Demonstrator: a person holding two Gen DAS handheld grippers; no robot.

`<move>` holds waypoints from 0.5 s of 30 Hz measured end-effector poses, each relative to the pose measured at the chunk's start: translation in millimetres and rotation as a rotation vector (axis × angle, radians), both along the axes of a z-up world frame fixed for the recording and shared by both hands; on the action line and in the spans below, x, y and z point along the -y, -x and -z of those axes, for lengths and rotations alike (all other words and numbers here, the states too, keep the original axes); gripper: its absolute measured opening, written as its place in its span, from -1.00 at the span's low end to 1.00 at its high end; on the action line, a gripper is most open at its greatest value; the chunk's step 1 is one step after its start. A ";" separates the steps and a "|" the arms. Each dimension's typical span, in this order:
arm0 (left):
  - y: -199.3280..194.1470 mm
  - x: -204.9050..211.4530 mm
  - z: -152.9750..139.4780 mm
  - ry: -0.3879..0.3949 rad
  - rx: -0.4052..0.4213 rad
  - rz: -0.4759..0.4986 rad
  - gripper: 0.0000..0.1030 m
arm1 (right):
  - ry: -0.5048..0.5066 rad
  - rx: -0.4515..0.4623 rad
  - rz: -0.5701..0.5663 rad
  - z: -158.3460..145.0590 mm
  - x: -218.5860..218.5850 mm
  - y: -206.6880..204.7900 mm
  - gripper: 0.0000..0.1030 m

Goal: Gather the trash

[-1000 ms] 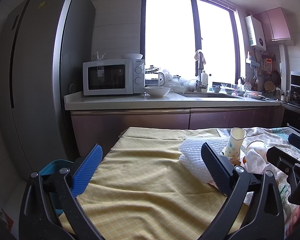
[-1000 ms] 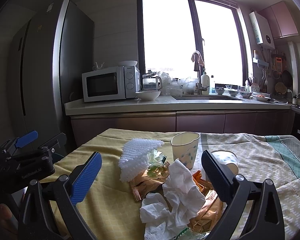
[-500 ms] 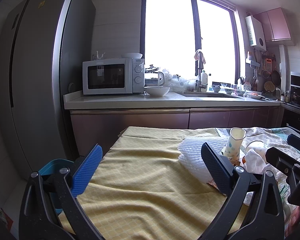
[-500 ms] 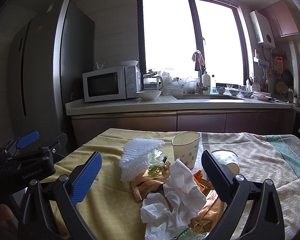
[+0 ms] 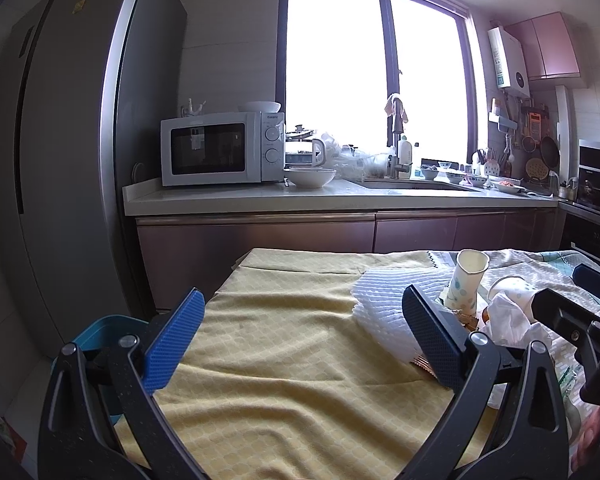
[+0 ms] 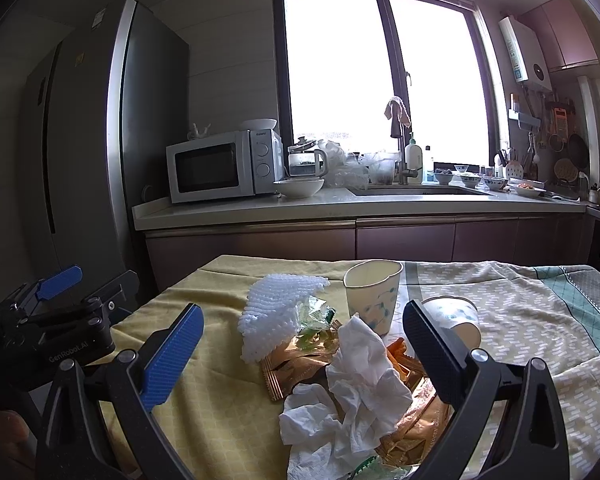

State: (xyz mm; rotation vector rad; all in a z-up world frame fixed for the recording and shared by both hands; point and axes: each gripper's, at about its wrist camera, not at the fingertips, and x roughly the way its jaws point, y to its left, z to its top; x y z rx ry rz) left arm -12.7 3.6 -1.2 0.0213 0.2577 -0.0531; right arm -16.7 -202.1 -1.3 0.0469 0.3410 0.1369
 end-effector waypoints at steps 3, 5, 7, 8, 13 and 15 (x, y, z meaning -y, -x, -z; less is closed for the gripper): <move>-2.7 0.8 1.5 0.000 -0.012 0.014 0.89 | -0.001 -0.007 0.004 0.3 3.9 -0.6 0.87; -5.0 2.8 2.9 -0.003 -0.022 0.028 0.89 | 0.000 -0.014 0.018 0.2 10.7 -0.4 0.87; -7.9 5.3 4.6 -0.006 -0.033 0.045 0.89 | -0.002 -0.026 0.030 1.2 19.9 0.3 0.87; -10.3 7.3 5.6 -0.007 -0.045 0.063 0.89 | -0.005 -0.034 0.038 2.0 26.1 0.6 0.87; -31.8 22.5 12.3 -0.028 -0.115 0.137 0.89 | -0.048 -0.101 0.063 9.6 55.9 -1.2 0.82; -47.2 31.0 16.6 -0.043 -0.163 0.166 0.89 | -0.065 -0.132 0.049 13.3 61.8 -4.2 0.74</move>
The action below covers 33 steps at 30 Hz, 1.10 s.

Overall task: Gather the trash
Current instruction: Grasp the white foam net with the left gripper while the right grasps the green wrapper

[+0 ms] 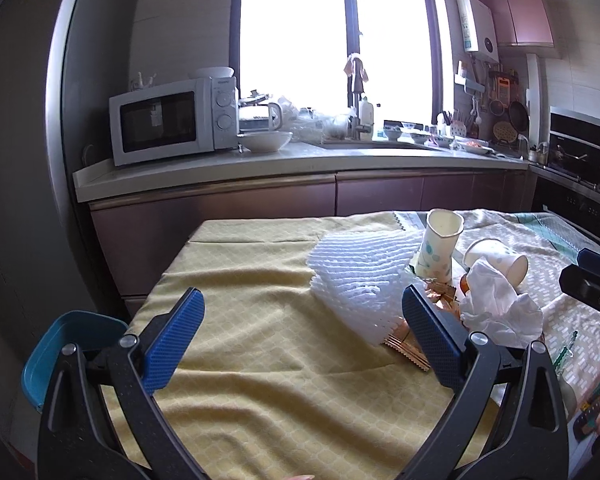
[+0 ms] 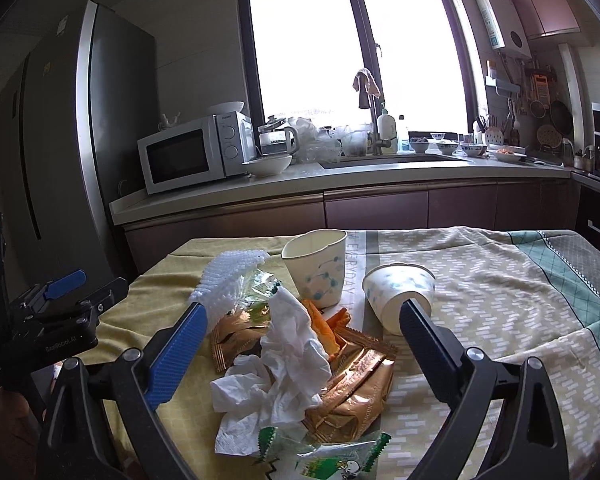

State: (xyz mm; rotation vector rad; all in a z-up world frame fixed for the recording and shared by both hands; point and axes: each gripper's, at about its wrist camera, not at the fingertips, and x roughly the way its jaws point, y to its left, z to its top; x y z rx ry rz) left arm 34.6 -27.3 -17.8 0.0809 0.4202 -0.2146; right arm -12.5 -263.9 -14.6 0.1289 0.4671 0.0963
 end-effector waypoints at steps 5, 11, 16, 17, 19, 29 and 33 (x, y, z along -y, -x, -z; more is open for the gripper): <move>-38.4 25.2 14.8 -0.066 -0.107 0.057 0.83 | -0.024 -0.090 -0.066 13.9 -5.1 -15.8 0.42; -75.9 45.1 35.1 -0.090 -0.225 0.102 0.28 | -0.053 -0.183 -0.122 31.9 -15.9 -33.1 -0.05; -97.5 45.3 43.8 -0.036 -0.314 0.153 -0.38 | -0.086 -0.220 -0.141 38.6 -14.4 -42.1 -0.58; -100.8 44.9 45.7 -0.023 -0.330 0.158 -0.56 | -0.089 -0.224 -0.143 38.6 -13.7 -43.4 -0.73; -103.6 44.0 47.6 -0.008 -0.339 0.161 -0.83 | -0.085 -0.222 -0.140 36.7 -12.9 -43.8 -0.80; -93.5 28.8 26.8 0.044 -0.263 0.152 -0.90 | -0.167 -0.127 -0.069 3.9 29.4 -30.9 -0.44; -83.0 17.6 17.7 0.065 -0.240 0.144 -0.90 | -0.138 -0.121 -0.009 -0.9 46.2 -24.7 -0.19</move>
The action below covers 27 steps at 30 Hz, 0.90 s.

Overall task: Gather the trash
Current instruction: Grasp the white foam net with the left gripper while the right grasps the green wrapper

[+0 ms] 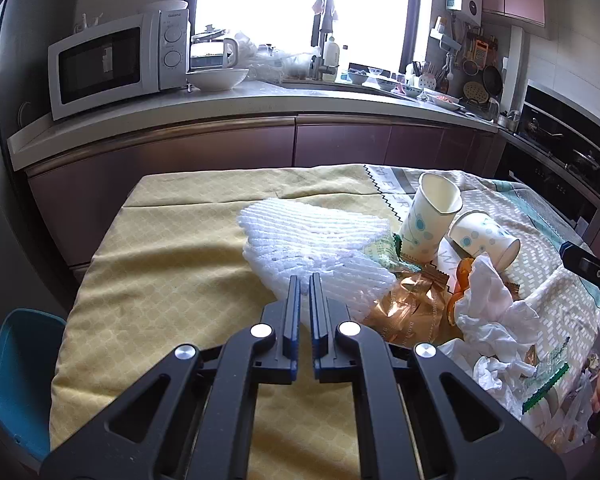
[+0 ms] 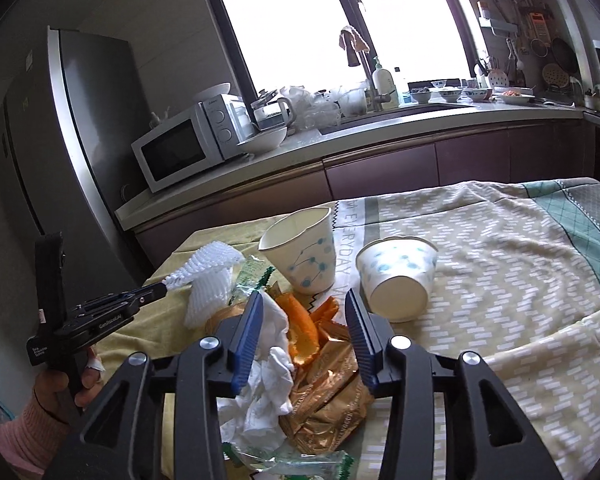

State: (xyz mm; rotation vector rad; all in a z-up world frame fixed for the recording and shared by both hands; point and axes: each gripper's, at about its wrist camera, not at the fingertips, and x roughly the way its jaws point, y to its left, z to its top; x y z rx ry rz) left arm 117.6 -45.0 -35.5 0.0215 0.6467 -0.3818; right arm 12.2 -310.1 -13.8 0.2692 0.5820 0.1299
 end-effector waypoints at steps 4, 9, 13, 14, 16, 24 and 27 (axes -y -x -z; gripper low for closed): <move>9.0 -14.3 -3.3 0.010 0.004 -0.002 -0.90 | -0.009 -0.047 -0.053 7.1 5.3 7.3 -0.07; 11.9 -30.0 2.6 0.016 -0.017 -0.010 -0.91 | -0.031 -0.118 -0.189 26.0 1.0 29.4 0.22; 9.6 -37.4 12.2 0.028 -0.052 -0.016 -0.90 | -0.065 -0.175 -0.234 45.4 -1.8 40.4 0.31; 8.8 -38.0 14.9 0.028 -0.063 -0.011 -0.87 | -0.070 -0.181 -0.241 49.0 -3.6 41.6 0.30; 7.9 -38.8 20.2 0.024 -0.086 -0.008 -0.85 | -0.071 -0.191 -0.245 55.4 -5.5 42.2 0.02; 9.0 -23.3 25.6 -0.061 -0.048 0.000 -0.17 | -0.104 -0.154 -0.294 41.8 -3.3 47.0 -0.66; 1.0 -14.7 27.4 -0.074 -0.062 0.012 -0.44 | -0.094 -0.113 -0.295 26.2 -3.2 47.5 -0.66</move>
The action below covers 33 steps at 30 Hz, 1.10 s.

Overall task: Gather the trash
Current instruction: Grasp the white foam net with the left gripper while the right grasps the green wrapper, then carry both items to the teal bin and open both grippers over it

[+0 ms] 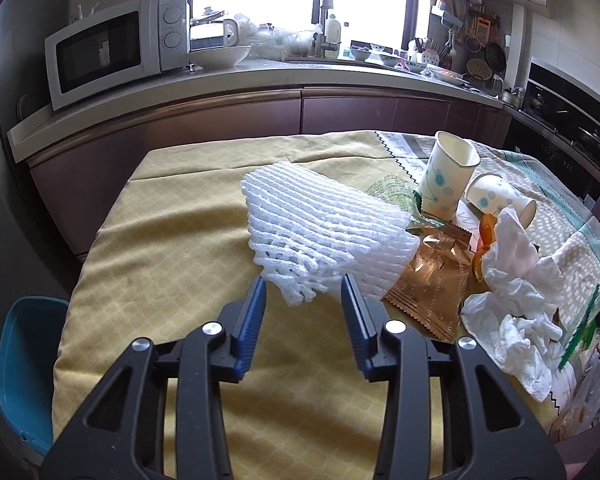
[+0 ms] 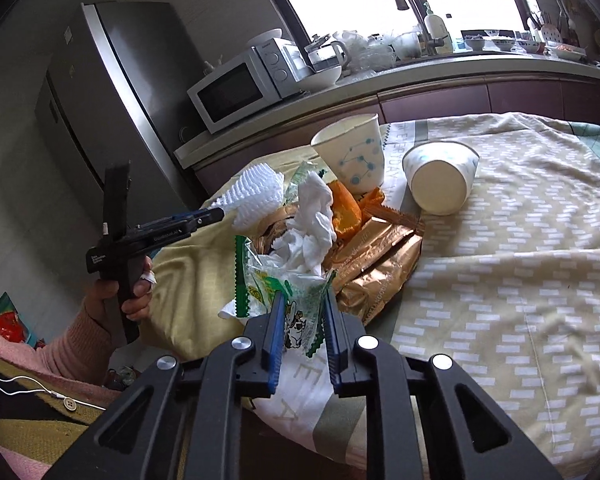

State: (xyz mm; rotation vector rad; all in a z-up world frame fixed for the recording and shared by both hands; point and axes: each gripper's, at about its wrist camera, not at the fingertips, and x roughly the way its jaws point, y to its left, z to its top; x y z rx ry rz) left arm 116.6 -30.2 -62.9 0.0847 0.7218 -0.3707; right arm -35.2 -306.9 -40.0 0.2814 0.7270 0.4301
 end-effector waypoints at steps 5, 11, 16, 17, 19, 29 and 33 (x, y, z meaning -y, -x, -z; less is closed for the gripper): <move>-18.2 -5.6 7.5 0.064 -0.071 -0.028 -0.87 | -0.009 0.059 -0.025 -17.4 -7.8 -7.1 -0.66; -9.5 -16.5 -6.3 0.086 -0.010 -0.043 -0.89 | -0.047 0.077 -0.081 -19.2 -32.9 -29.8 -0.66; 0.9 -35.5 -25.5 0.153 0.019 -0.044 -0.89 | -0.083 0.081 -0.120 -20.0 -56.0 -52.2 -0.66; 2.6 -40.3 -29.3 0.163 0.028 -0.051 -0.89 | -0.093 0.079 -0.129 -20.5 -60.6 -56.4 -0.67; 8.0 -51.0 -37.0 0.188 0.041 -0.063 -0.89 | -0.099 0.075 -0.144 -21.5 -71.6 -63.8 -0.66; 55.6 -137.8 -57.3 0.217 0.095 -0.212 -0.89 | -0.092 0.020 -0.291 -21.0 -156.1 -99.1 -0.66; 74.9 -189.9 -55.6 0.205 0.101 -0.323 -0.89 | -0.086 -0.019 -0.370 -17.3 -202.4 -117.9 -0.67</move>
